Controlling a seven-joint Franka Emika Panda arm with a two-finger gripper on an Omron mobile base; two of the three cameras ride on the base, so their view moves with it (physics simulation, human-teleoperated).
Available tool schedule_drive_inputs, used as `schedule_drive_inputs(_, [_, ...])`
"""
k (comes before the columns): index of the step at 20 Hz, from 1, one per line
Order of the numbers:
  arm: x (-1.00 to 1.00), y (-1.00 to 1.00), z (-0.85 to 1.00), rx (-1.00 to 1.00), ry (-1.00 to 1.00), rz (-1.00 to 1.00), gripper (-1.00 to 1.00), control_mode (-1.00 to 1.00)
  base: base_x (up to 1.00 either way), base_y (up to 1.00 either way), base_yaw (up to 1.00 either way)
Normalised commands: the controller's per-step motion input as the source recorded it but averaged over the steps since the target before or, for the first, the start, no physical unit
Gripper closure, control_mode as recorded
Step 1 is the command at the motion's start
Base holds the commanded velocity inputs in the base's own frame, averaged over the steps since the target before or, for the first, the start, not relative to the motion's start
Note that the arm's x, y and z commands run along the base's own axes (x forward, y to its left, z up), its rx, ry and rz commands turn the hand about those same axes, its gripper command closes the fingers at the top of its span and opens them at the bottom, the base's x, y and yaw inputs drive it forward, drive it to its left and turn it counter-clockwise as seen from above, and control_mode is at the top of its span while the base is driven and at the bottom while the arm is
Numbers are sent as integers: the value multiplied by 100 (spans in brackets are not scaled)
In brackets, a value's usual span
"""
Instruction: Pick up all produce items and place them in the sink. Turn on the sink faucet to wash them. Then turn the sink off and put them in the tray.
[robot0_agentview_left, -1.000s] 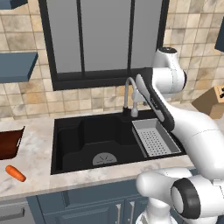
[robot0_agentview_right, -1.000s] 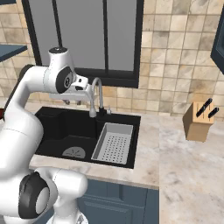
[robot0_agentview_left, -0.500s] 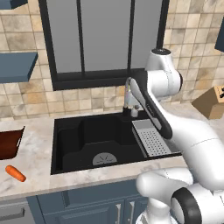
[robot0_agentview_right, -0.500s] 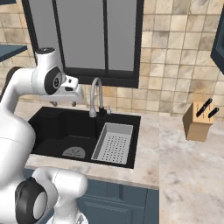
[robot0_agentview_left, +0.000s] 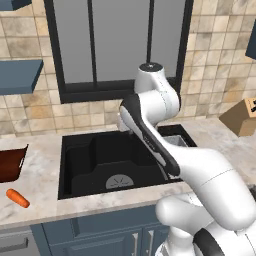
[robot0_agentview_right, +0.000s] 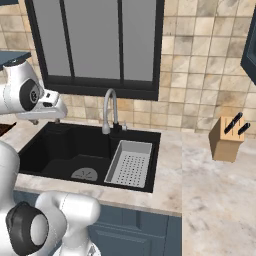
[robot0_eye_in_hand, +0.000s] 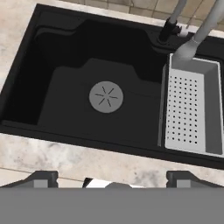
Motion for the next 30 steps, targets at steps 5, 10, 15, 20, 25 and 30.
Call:
schedule_drive_inputs(5, [-10, 80, -21, -4, 5, 3, -100, -100, 0, 0, 0])
schedule_drive_inputs(10, [-2, 76, -24, -4, 9, 5, -100, -100, 0, 0, 0])
schedule_drive_inputs(15, [-16, 69, -24, -4, 8, 8, -100, -100, 0, 0, 0])
schedule_drive_inputs(20, [-22, 60, -31, -4, 7, 14, -100, -100, 0, 0, 0])
schedule_drive_inputs(25, [-9, 68, -36, -3, 7, 12, -100, -100, 0, 0, 0])
schedule_drive_inputs(30, [-6, 53, -28, 0, 6, 11, -100, -100, 0, 0, 0])
